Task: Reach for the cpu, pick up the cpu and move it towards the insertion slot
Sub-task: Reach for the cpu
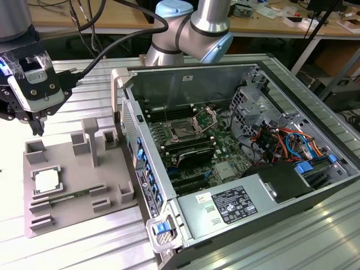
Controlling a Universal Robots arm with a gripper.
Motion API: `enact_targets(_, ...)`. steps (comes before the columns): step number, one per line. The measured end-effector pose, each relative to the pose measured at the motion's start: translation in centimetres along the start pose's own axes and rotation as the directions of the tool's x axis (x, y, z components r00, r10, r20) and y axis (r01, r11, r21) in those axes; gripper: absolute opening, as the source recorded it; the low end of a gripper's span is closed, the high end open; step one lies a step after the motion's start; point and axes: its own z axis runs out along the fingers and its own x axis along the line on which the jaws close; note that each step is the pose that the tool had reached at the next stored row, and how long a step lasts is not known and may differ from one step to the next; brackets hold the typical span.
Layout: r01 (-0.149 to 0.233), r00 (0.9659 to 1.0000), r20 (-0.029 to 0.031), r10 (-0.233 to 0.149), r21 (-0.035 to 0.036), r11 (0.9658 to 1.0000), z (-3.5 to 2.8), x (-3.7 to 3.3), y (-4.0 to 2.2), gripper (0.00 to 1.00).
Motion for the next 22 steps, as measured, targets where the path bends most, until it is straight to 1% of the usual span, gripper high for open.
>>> enact_targets(22,0.0,1.0,0.0,0.0,0.0001,1.0,0.39,0.0,-0.02,0.11)
